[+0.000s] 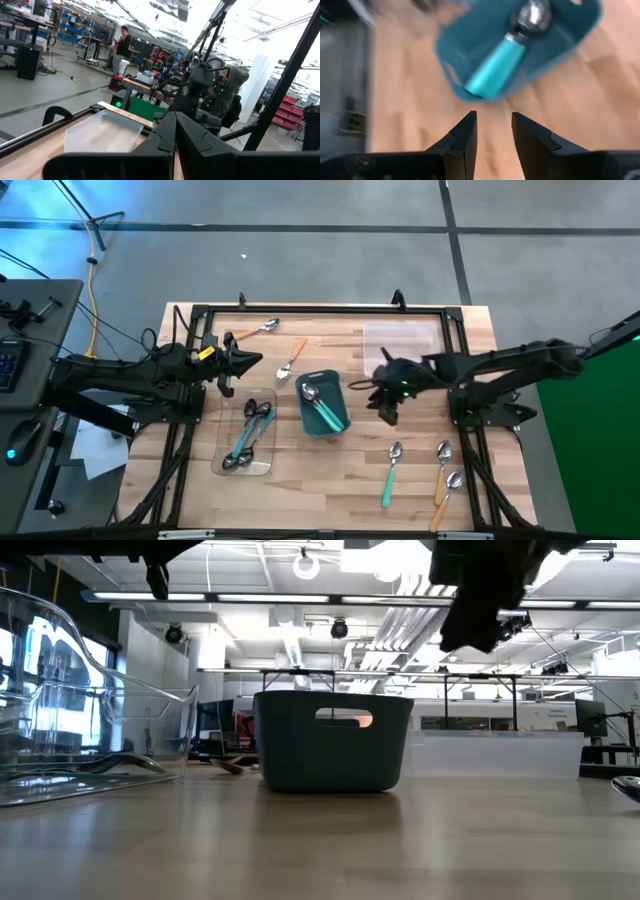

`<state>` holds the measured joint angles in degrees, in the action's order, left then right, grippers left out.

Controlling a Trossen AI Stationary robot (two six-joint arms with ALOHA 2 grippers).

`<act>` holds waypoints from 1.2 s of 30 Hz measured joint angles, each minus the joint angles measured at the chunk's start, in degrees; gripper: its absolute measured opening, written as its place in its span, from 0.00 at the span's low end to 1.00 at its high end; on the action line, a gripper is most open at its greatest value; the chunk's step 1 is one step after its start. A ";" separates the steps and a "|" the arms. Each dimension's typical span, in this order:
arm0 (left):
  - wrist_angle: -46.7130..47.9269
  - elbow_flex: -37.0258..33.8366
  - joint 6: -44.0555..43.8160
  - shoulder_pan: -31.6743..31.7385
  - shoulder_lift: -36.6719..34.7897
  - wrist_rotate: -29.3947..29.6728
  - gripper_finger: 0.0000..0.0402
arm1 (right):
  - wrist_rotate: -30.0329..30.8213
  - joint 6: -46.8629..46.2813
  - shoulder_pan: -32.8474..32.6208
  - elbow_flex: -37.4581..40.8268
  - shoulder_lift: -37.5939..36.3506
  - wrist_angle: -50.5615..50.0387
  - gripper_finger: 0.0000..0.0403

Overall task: Sort silverware by color (type)
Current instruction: Put the light blue spoon into the blue bin

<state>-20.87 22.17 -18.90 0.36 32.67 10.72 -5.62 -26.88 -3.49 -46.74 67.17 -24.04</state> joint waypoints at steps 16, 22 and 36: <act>0.00 0.00 1.70 0.00 0.00 -2.95 0.00 | 10.07 9.52 2.01 10.19 -9.04 35.50 0.26; 0.04 0.00 3.06 0.00 0.34 -6.88 0.00 | 9.54 10.41 3.52 8.76 -9.04 35.94 0.26; 0.03 0.00 3.06 0.00 1.25 -6.93 0.00 | 8.17 9.93 3.52 8.57 -9.04 36.45 0.14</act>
<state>-20.84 22.17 -15.84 0.36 33.91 3.79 2.55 -16.95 0.03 -38.17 58.13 12.41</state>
